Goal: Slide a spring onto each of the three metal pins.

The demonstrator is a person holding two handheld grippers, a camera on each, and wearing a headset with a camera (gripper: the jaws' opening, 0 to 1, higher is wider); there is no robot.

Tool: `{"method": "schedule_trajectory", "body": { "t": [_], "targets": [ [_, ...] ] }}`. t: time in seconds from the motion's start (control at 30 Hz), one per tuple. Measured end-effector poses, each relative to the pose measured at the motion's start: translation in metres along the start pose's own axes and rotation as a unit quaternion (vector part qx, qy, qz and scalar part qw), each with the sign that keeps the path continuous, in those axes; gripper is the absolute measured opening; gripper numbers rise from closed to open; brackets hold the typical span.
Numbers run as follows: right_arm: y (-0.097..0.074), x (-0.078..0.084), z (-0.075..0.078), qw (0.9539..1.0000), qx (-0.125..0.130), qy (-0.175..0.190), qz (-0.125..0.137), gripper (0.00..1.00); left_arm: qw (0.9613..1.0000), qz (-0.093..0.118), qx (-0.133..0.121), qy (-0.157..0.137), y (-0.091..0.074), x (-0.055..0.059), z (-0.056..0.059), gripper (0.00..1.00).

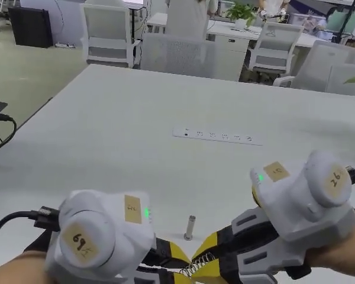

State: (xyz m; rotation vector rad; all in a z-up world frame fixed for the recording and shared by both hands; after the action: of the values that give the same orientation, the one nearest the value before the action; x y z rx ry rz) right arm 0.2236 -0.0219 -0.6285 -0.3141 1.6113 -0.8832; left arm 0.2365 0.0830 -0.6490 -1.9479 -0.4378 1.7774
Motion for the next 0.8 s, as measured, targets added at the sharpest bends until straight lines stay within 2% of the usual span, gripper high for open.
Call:
{"method": "schedule_trajectory", "body": {
  "t": [0.47,0.8],
  "targets": [
    [0.004,-0.009,0.003,0.9984,-0.005,-0.031,-0.046,0.09,0.9995,0.016,-0.014,-0.023,0.001,0.006,-0.003,0.03],
    [0.002,-0.016,0.008,0.9967,-0.007,-0.048,-0.065,0.09,0.9987,0.025,-0.018,-0.041,0.001,0.009,-0.004,0.08]
  ]
}}
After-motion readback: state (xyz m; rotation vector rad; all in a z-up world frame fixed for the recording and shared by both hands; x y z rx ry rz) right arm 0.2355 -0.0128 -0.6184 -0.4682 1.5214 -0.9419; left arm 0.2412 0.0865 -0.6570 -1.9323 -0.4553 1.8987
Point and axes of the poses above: the centre of the closed fingertips' face, and the gripper's own axes: y roughly forward along the fingers, z roughly to its right, x roughly out of its underside, the point moved 8 cm from there along -y, roughly backward along the fingers, and after that the axes turned 6 degrees about x, right-handed, at the moved point
